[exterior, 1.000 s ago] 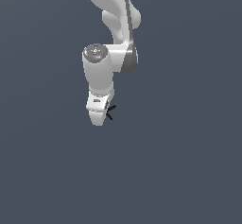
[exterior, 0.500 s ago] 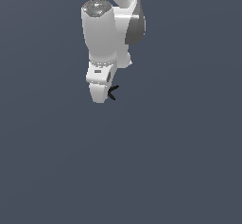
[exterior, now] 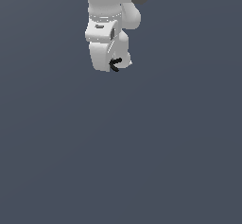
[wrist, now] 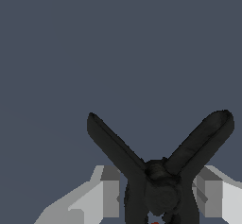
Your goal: Pick up the object and move it to a goal position.
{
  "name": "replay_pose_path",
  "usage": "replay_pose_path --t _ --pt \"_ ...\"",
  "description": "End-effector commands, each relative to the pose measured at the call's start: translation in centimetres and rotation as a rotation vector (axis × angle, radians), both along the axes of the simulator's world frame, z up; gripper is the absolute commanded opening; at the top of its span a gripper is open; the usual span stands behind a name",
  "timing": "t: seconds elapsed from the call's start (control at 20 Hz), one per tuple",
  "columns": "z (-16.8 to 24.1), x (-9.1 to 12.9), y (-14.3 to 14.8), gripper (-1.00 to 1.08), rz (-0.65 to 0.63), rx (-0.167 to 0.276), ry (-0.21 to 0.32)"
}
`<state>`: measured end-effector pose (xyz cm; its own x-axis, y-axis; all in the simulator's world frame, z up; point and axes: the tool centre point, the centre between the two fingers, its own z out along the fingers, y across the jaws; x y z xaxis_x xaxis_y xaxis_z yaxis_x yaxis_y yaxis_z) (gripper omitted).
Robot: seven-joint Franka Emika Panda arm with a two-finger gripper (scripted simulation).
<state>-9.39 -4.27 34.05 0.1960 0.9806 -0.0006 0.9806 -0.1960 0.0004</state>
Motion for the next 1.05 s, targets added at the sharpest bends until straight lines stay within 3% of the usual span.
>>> replay_pose_path --t 0.0,0.5,1.0 --pt "2.5 -1.0 0.4 -1.00 0.000 0.001 0.000" --pt "10.1 -3.7 1.2 -1.00 -0.001 0.001 0.000" --pt "12.6 -4.4 1.4 -1.00 -0.002 0.001 0.000"
